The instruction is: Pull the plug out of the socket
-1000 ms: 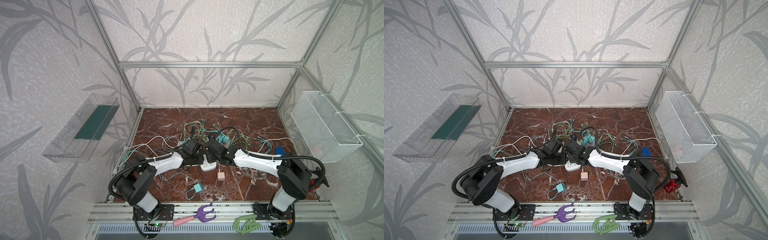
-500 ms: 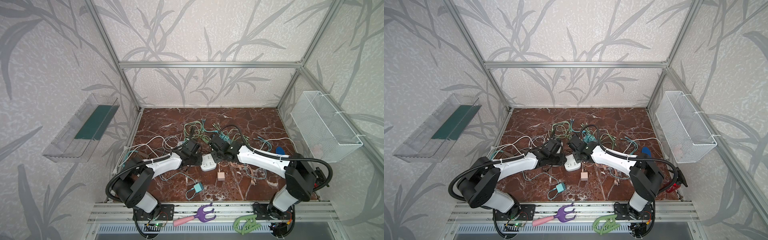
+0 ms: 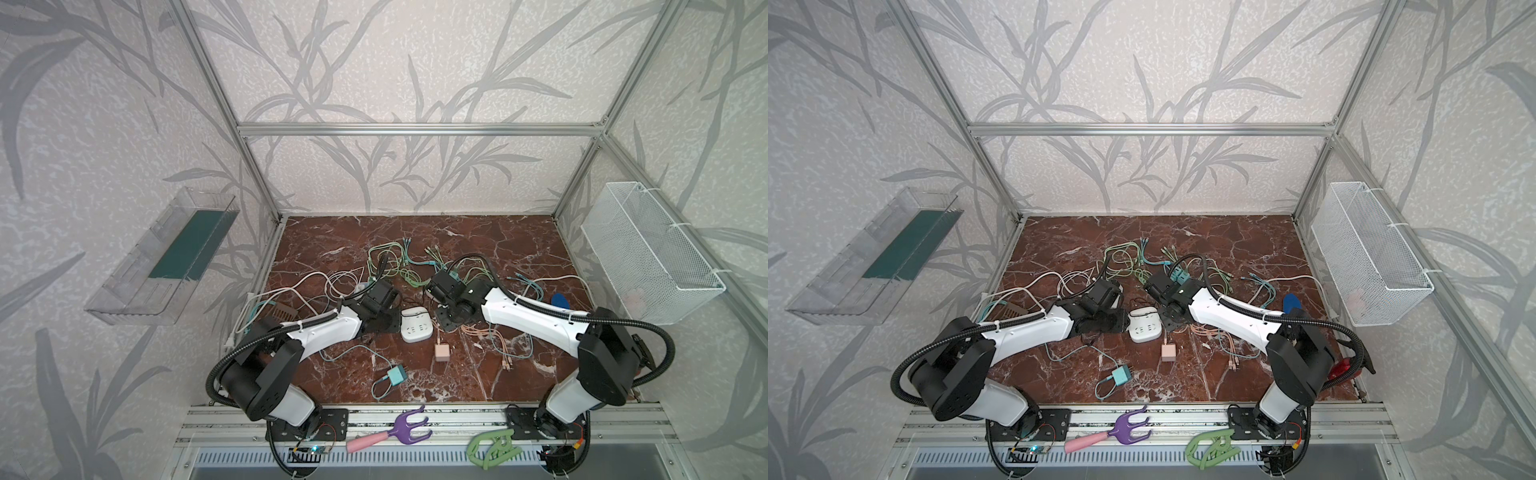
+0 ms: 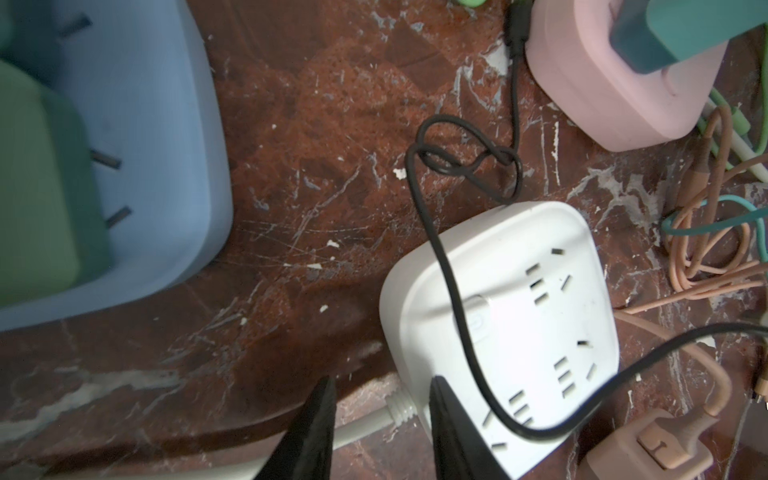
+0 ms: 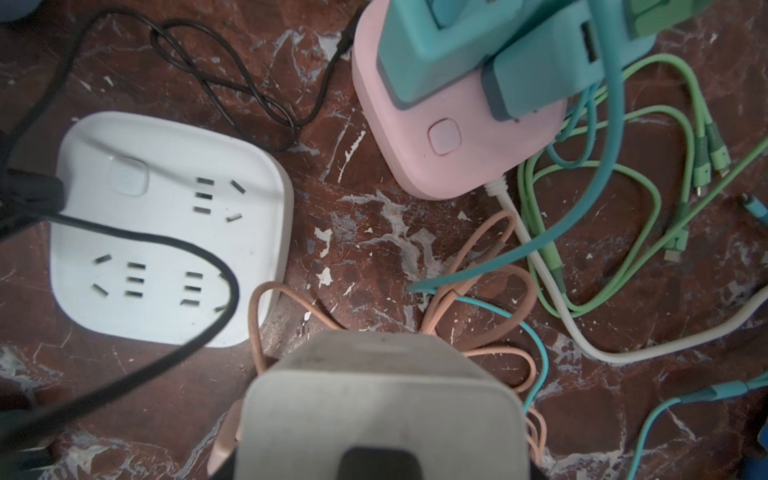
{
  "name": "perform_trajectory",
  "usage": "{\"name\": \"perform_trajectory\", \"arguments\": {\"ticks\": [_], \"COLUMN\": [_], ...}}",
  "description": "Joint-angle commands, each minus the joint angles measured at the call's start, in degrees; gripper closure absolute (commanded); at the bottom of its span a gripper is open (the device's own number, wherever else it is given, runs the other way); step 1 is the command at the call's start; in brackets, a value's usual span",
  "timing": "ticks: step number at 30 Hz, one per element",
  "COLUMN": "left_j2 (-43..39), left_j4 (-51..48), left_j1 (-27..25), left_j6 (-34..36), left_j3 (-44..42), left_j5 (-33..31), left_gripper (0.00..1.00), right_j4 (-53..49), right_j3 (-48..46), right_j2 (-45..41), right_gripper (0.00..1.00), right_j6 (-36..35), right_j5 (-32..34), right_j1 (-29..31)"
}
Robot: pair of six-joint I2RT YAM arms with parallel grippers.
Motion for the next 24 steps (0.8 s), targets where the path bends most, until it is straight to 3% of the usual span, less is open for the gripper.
{"name": "perform_trajectory", "arguments": {"ticks": [1, 17, 24], "left_j2": [-1.71, -5.15, -10.87], "left_j4": [-2.39, -3.18, -4.9], "left_j1": [-0.14, -0.04, 0.1], "left_j6": [0.92, -0.27, -0.71], "left_j3": [-1.07, 0.04, 0.91], "left_j5": [-1.1, -3.59, -9.07], "left_gripper": [0.6, 0.59, 0.55], "right_j4": [-2.62, -8.16, -10.15], "right_j3": [0.05, 1.11, 2.84], "right_j2": [-0.07, 3.87, 9.05], "right_gripper": [0.64, 0.63, 0.61], "right_j6": [-0.04, -0.42, -1.0], "right_j5": [-1.89, -7.02, -10.23], "right_j1": [-0.33, -1.83, -2.17]}}
